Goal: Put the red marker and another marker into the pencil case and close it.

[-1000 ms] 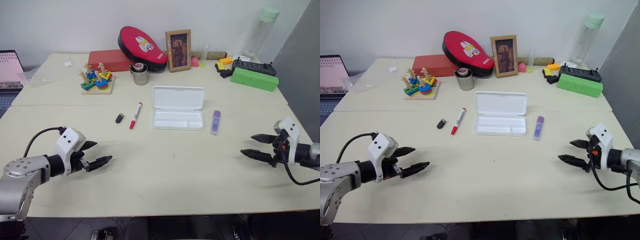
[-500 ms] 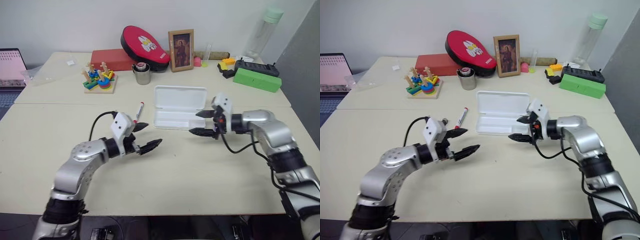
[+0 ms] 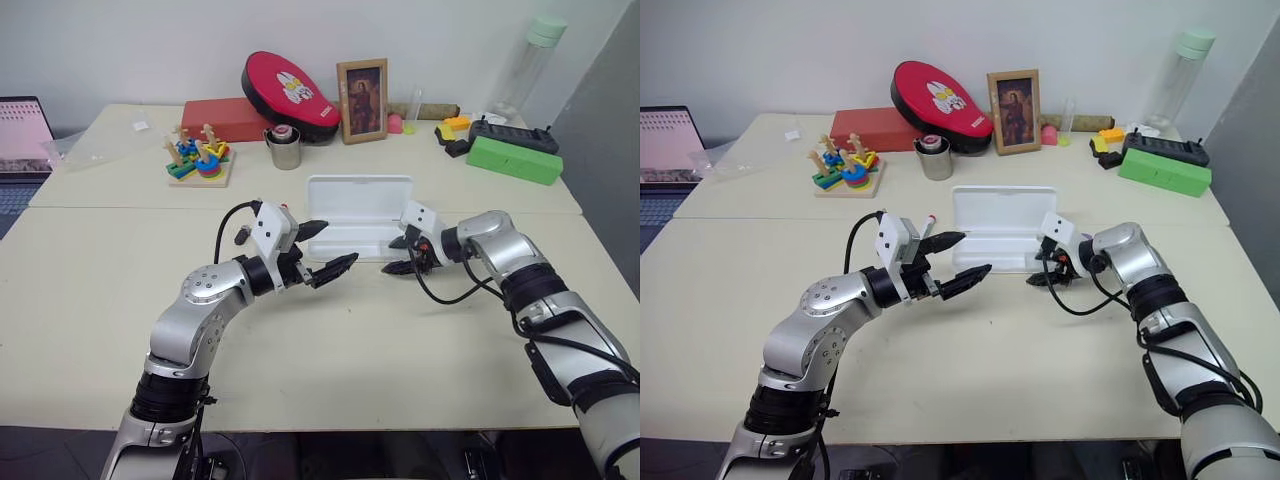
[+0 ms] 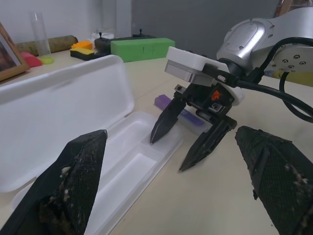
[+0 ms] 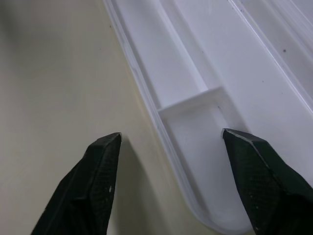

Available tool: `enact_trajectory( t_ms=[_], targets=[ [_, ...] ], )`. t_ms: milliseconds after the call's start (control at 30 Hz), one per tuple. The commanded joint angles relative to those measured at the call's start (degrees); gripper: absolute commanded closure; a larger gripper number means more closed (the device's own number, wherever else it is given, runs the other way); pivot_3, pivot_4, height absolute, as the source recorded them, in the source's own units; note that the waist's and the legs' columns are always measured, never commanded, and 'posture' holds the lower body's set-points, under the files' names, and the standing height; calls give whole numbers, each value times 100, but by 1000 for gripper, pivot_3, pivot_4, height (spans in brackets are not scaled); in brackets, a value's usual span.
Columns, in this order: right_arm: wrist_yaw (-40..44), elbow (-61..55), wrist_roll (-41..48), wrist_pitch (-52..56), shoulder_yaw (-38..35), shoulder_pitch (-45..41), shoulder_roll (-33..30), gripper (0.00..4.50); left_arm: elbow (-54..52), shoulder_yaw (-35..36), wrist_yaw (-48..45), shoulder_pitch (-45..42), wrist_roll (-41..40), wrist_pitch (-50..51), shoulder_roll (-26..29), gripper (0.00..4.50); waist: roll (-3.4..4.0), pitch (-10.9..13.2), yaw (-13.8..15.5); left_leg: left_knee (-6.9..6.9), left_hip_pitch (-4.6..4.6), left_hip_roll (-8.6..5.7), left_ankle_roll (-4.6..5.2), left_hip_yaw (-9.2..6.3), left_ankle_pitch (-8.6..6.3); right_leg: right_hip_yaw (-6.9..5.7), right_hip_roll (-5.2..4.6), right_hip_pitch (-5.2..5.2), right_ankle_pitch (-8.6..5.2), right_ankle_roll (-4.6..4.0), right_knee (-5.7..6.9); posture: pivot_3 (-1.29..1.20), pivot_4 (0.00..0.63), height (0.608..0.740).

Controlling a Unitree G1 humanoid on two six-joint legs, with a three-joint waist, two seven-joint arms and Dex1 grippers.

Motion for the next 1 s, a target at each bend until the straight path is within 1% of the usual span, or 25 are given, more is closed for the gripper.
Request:
enact_trajectory(
  t_ms=[33,67,200,300,367,600,633,700,833,933,1000],
  targets=[
    [116,118,-129,-155,-84,-86,98,2129,-156,120,22,-74,-155,-15,-38,0,0,0,-2,1,0,0,0,-1,0,0,0,0,0,0,2,0,150,740],
    [153,90,-135,-156,-91,-75,108,2423,-149,144,37,-102,-192,0,-55,0,0,0,-3,1,1,0,0,-2,0,-1,0,0,0,0,8,0,150,740],
    [217,-9,-167,-168,-114,-28,120,3332,-121,226,104,-181,-273,-8,-115,0,0,0,-2,7,2,-3,-1,-8,1,-6,1,-4,-2,-1,31,0,150,740],
    [200,-56,-197,-180,-149,-14,133,4095,-53,239,158,-258,-240,-81,-147,0,0,0,-2,12,3,-3,-1,-13,2,-10,3,-3,-2,-1,40,0,150,740],
    [228,-121,-209,-184,-175,-2,136,4434,-8,251,180,-301,-226,-116,-140,0,0,0,-4,13,3,-3,-1,-14,2,-9,4,-3,-2,-1,43,0,150,740],
    [352,-641,-26,-212,-425,142,97,4481,-46,365,158,-200,-152,-89,152,0,1,1,-6,14,4,-2,-1,-17,2,-10,8,-4,-3,-3,46,0,150,740],
    [436,-882,47,-146,-465,207,72,4481,-89,457,164,-138,-202,-24,239,0,4,2,-7,14,4,-1,-1,-18,2,-11,8,-5,-3,-3,46,0,150,740],
    [663,-1767,197,119,-448,514,-62,4481,-256,743,143,100,-332,162,515,0,4,3,-16,13,4,0,-1,-18,2,-11,8,-7,-4,-4,48,0,150,740],
    [778,-3286,347,587,-344,1257,-317,4481,-580,1207,135,506,-649,454,856,0,9,6,-33,5,3,1,-1,-26,1,-20,9,-11,-25,-17,61,0,150,740],
    [746,-4112,383,931,-186,1766,-426,4481,-789,1424,-4,930,-775,608,1113,0,9,6,-18,4,2,1,-1,-37,1,-33,9,-9,-27,-20,63,0,150,740],
    [660,-4425,320,1035,-57,2059,-441,4481,-908,1533,-89,1217,-834,688,1296,0,10,9,-9,10,3,0,-3,-39,3,-36,9,-7,-28,-20,65,0,150,740]
  ],
)
